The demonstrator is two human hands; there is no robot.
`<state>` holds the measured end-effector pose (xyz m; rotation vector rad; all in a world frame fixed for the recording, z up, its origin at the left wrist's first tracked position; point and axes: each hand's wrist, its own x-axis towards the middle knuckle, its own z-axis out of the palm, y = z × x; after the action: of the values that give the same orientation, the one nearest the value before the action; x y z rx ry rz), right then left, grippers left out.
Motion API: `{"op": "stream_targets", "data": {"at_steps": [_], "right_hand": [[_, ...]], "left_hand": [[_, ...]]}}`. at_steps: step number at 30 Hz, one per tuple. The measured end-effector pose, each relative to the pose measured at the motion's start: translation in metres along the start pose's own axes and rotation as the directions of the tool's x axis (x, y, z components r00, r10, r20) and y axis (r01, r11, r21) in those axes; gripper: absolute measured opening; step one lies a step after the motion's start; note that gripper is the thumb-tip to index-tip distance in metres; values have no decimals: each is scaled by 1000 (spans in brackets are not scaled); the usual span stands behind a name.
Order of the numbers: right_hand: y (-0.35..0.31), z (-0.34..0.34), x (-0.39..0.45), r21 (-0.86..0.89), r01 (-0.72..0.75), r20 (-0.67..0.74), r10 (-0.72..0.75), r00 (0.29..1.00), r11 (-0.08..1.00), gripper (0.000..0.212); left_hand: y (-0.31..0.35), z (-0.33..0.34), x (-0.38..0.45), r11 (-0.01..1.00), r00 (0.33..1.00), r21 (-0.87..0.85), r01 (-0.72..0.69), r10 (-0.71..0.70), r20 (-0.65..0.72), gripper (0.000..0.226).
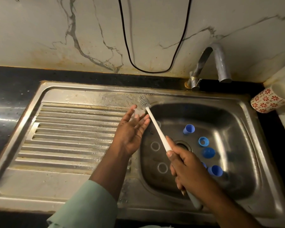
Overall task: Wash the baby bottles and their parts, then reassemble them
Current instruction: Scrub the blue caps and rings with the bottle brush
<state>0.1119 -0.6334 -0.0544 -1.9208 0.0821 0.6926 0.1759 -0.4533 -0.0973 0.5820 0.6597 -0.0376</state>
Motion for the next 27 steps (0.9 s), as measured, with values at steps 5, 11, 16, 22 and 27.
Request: {"op": "stream_targets", "data": {"at_steps": [5,11,16,22,27], "right_hand": [[2,-5,-7,-52,58,-13,-59,998,997,37],[9,-7,-19,-128,74,33,-70,997,989,36],[0,0,-2,-132,69,16,-67,998,989,34],[-4,-14,-11,-32,31,81,-28,996,999,27],[-13,-10,-1,-50,89,43,-86,995,995,34]], "left_hand": [[0,-6,5,993,998,99,-61,64,-21,24],[2,-13,14,959,983,225,-173,181,-18,6],[-1,-4,8,980,984,123,-159,147,103,7],[11,-7,6,868,938,358,-344,331,99,19],[14,-1,8,845,937,407,-348,332,112,24]]}}
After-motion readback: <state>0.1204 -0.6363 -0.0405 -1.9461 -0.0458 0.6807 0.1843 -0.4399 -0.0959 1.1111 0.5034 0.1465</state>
